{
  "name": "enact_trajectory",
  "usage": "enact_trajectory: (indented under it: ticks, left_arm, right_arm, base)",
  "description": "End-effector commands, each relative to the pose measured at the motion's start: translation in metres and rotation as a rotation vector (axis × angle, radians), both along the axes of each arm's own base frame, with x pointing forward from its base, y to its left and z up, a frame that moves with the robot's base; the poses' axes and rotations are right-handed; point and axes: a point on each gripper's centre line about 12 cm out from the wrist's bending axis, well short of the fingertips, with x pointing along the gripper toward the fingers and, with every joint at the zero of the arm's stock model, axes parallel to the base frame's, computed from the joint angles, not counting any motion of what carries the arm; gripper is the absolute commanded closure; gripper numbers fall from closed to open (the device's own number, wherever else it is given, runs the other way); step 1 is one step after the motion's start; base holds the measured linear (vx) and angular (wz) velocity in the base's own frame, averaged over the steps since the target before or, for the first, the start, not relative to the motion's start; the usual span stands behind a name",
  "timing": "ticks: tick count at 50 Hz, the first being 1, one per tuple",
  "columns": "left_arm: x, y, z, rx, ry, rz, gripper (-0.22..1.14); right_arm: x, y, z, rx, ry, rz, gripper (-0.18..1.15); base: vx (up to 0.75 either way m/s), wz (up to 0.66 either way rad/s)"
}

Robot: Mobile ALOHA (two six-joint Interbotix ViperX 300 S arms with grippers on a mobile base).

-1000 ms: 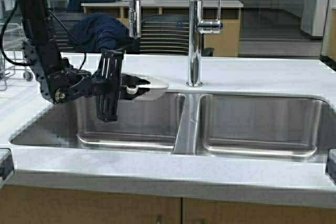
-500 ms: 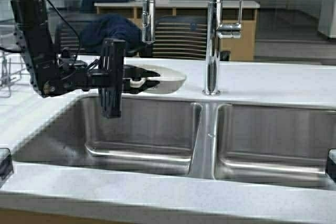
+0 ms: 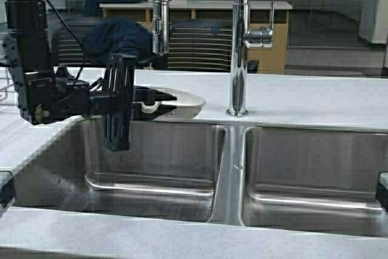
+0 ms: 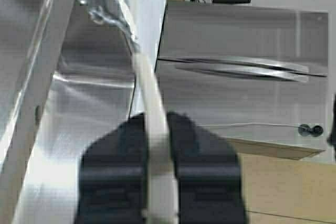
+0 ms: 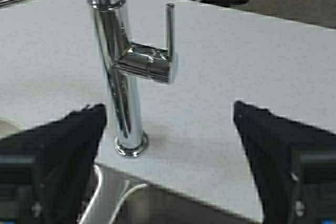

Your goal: Wash the pan

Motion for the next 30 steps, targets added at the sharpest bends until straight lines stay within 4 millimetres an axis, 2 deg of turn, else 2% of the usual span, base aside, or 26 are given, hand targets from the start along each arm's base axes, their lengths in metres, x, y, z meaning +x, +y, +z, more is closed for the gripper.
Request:
enact_trajectory:
  ticks: [1, 12, 30]
  left_arm:
    - [-0.001, 0.000, 0.017, -0.026, -0.068, 0.005, 0.89]
    - [0.001, -0.001, 0.019, -0.035, -0.078, 0.008, 0.89]
    - [-0.006, 0.002, 0.021, -0.034, -0.071, 0.007, 0.89]
  right_arm:
    - [0.040, 0.009, 0.009, 0.020, -0.042, 0.004, -0.07]
    - [0.091, 0.019, -0.002, 0.016, -0.037, 0.004, -0.07]
    - [0.150, 0.014, -0.022, 0.007, -0.009, -0.033, -0.07]
  base:
    - [0.03, -0.01]
    - [0.02, -0.01]
    - [0.00, 0.00]
